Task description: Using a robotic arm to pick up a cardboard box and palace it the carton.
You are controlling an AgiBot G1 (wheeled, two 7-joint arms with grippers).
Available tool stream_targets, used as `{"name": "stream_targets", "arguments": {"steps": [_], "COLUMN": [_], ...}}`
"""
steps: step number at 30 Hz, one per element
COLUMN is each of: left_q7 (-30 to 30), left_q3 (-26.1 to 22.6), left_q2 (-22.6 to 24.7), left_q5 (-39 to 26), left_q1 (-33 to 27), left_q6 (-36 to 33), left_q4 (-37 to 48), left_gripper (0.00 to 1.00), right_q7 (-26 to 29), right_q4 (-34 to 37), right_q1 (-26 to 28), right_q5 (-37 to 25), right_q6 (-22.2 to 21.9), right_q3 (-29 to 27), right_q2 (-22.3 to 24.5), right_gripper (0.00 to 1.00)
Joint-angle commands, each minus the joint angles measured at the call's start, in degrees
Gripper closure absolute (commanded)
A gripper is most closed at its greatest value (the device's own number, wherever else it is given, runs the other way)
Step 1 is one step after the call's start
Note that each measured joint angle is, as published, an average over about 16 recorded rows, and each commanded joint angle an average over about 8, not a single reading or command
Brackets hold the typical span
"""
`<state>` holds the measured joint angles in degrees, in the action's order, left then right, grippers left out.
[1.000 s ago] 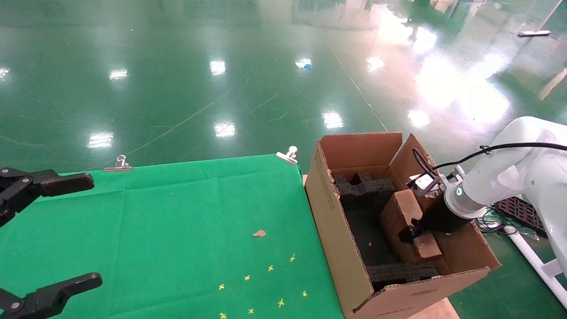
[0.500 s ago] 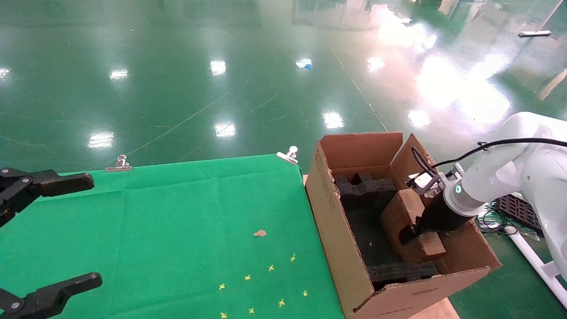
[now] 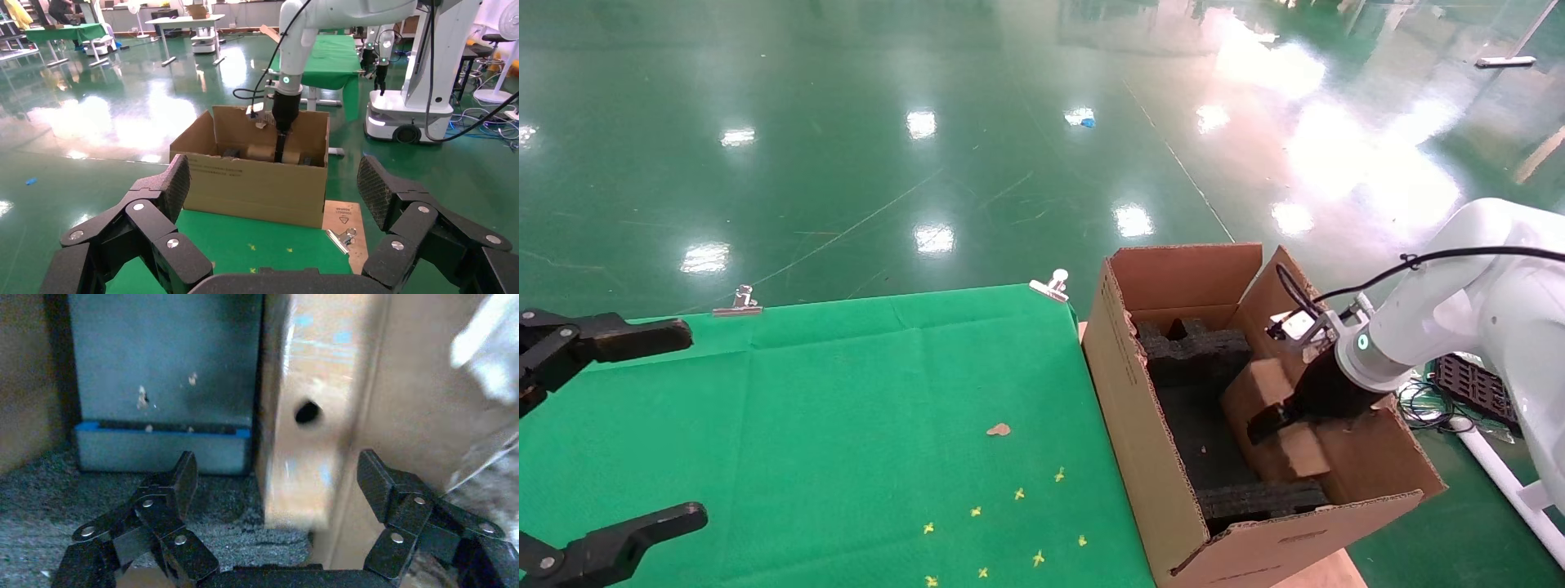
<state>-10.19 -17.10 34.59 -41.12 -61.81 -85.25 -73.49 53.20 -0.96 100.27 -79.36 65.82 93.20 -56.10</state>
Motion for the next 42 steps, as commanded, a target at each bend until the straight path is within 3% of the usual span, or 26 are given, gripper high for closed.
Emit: {"name": "stream_targets", "arguments": {"steps": [1, 8, 20, 25, 34, 42], "left_q7": [0.0, 0.0, 0.0, 0.0, 0.1, 0.1], "left_q3": [0.0, 0.0, -0.1, -0.1, -0.1, -0.1], "left_q2": [0.0, 0.0, 0.0, 0.0, 0.0, 0.0], "left_q5": [0.0, 0.0, 0.0, 0.1, 0.1, 0.1], "left_q1": [0.0, 0.0, 0.0, 0.0, 0.0, 0.0], "left_q6": [0.0, 0.0, 0.0, 0.0, 0.0, 0.0], "left_q4": [0.0, 0.0, 0.0, 0.0, 0.0, 0.1], "left_gripper": [0.00, 0.00, 0.00, 0.00, 0.00, 0.00], "right_q7": [-0.1, -2.2, -7.7, -8.0, -8.2, -12.4], "right_q4": [0.1, -0.7, -4.1, -5.6, -8.1, -16.1], "right_q1": [0.3, 6.1, 23.5, 26.7, 26.2, 18.3], "right_q5": [0.0, 0.5, 2.0, 1.8, 1.8, 6.1], "right_q6": [0.0, 1.3, 4.8, 5.1, 4.7, 6.5], "right_q3": [0.0, -0.4, -1.8, -1.8, -2.9, -12.0], "right_q2": [0.0, 0.6, 3.3, 4.0, 4.4, 6.4], "right_gripper": [0.00, 0.00, 0.00, 0.00, 0.00, 0.00]}}
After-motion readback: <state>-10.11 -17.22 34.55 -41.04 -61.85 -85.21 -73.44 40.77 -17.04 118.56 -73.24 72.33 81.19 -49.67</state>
